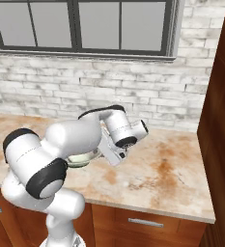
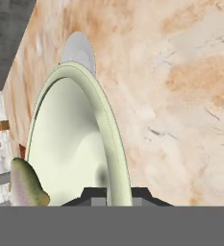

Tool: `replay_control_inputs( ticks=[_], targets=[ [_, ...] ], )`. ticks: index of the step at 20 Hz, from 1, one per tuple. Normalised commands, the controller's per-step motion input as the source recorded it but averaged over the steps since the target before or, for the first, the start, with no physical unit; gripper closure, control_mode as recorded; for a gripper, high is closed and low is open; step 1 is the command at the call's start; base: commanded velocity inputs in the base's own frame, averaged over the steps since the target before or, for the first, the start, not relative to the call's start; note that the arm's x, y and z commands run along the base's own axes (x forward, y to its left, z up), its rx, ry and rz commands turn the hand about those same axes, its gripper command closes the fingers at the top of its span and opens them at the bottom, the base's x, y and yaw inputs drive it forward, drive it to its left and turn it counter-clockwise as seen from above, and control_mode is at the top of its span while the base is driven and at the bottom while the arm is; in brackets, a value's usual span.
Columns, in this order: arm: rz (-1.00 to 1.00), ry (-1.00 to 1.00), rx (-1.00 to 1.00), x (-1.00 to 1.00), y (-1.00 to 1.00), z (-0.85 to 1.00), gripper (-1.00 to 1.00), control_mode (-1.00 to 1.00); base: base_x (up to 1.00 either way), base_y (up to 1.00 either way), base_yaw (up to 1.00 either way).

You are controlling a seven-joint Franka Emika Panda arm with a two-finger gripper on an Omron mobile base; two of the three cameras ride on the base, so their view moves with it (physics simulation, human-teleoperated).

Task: Remove the pear from the bowl and place it on the small plate. Then place the bowl with only the fish in the microwave, close the door, and press the start button to microwave the fish.

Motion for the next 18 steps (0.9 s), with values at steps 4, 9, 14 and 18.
replay_control_inputs(
  ticks=[4, 9, 14, 18],
  targets=[
    [0.00, 0.00, 0.09, -0.14, 0.60, 0.22, 1.00, -1.00, 0.00, 0.00, 0.00],
    [0.01, 0.26, 0.09, -0.01, 0.48, 0.20, 1.00, -1.00, 0.00, 0.00, 0.00],
    [0.06, 0.08, 0.09, -0.11, 0.21, 0.20, 1.00, -1.00, 0.00, 0.00, 0.00],
    [0.00, -0.11, 0.00, -0.28, 0.00, 0.61, 1.00, -1.00, 0.00, 0.00, 0.00]
  ],
)
